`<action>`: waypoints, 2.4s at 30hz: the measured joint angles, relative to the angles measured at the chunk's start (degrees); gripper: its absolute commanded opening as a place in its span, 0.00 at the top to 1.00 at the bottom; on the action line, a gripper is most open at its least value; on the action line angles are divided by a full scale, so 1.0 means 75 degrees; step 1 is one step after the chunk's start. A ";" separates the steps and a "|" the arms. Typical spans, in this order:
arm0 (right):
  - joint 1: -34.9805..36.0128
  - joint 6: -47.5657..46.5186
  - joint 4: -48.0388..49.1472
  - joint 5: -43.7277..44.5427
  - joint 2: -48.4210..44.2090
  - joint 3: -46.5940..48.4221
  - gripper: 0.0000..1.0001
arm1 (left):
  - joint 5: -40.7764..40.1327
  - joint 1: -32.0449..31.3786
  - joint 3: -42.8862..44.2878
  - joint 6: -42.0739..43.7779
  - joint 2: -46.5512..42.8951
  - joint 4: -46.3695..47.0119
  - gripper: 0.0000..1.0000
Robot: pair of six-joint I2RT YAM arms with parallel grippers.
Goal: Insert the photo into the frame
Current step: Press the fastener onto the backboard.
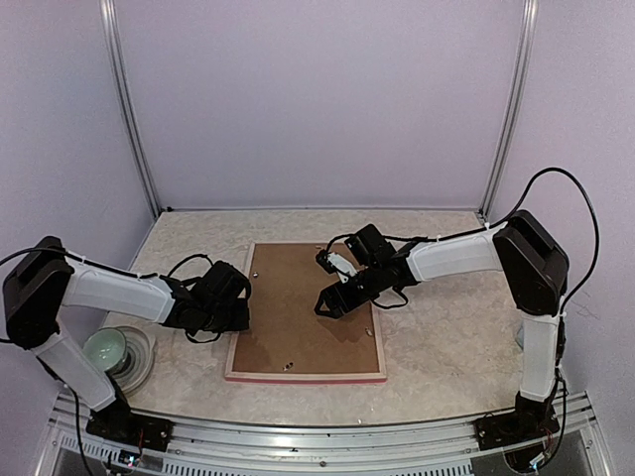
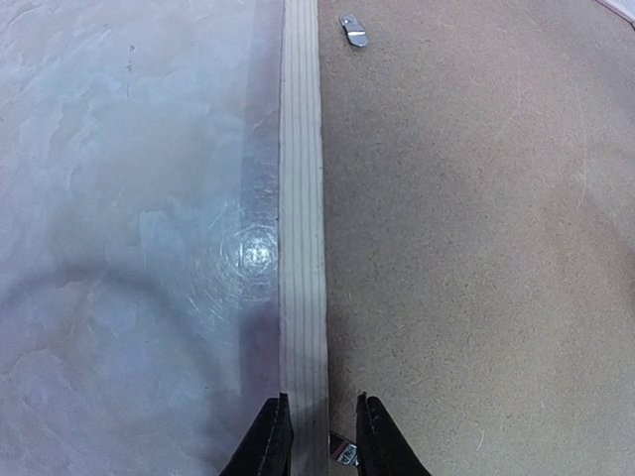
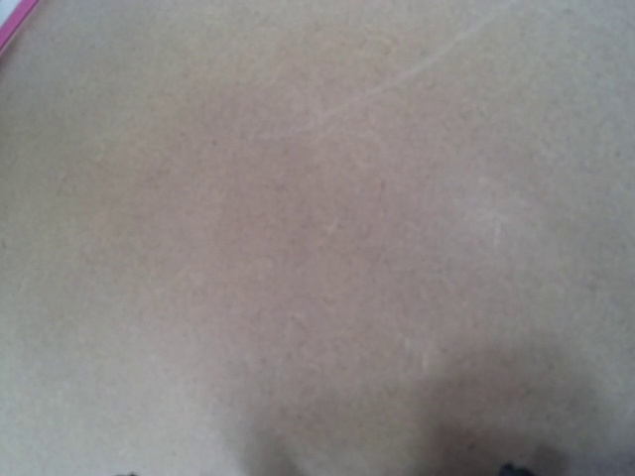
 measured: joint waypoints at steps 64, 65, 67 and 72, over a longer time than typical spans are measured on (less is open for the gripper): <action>0.0000 0.0087 0.0323 -0.0256 0.0099 -0.0023 0.22 | -0.0093 -0.0157 0.0391 -0.0516 0.0437 -0.0551 0.69; 0.0000 0.0087 0.0326 -0.0262 0.0099 -0.0023 0.22 | -0.0117 -0.0160 0.0391 -0.0519 0.0437 -0.0560 0.70; 0.0000 0.0087 0.0329 -0.0265 0.0099 -0.0023 0.22 | -0.0149 -0.0166 0.0391 -0.0527 0.0437 -0.0571 0.70; 0.0000 0.0087 0.0335 -0.0268 0.0099 -0.0023 0.22 | -0.0221 -0.0189 0.0391 -0.0530 0.0437 -0.0597 0.74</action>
